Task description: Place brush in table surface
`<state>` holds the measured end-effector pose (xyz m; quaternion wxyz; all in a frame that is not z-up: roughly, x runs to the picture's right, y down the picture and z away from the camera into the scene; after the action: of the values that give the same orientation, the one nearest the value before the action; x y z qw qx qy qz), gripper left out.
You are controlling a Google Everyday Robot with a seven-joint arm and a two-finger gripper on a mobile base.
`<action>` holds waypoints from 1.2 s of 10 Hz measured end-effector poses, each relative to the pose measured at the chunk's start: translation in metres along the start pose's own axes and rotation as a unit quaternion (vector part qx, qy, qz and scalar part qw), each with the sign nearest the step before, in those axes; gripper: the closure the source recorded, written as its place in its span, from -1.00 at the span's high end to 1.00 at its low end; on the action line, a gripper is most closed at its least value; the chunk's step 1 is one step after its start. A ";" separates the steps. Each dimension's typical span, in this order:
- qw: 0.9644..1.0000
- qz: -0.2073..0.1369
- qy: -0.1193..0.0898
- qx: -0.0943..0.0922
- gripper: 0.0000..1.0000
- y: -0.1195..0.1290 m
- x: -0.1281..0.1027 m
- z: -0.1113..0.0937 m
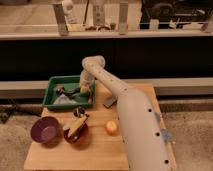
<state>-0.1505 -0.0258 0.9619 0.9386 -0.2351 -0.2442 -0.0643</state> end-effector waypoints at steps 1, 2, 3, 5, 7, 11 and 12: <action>1.000 0.007 -0.029 0.003 -1.00 -0.001 -0.002 -0.003; 0.999 0.012 -0.049 0.005 -1.00 -0.001 -0.002 -0.008; 0.998 0.013 -0.059 0.006 -1.00 -0.002 -0.006 -0.014; 0.998 0.010 -0.064 0.010 -1.00 -0.003 -0.013 -0.026; 0.998 0.009 -0.068 0.017 -1.00 -0.004 -0.016 -0.041; 0.997 0.007 -0.068 0.035 -1.00 -0.003 -0.015 -0.066; 0.997 0.007 -0.068 0.037 -1.00 -0.003 -0.015 -0.068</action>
<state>-0.1347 -0.0607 0.9033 0.9284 -0.2055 -0.3080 -0.0321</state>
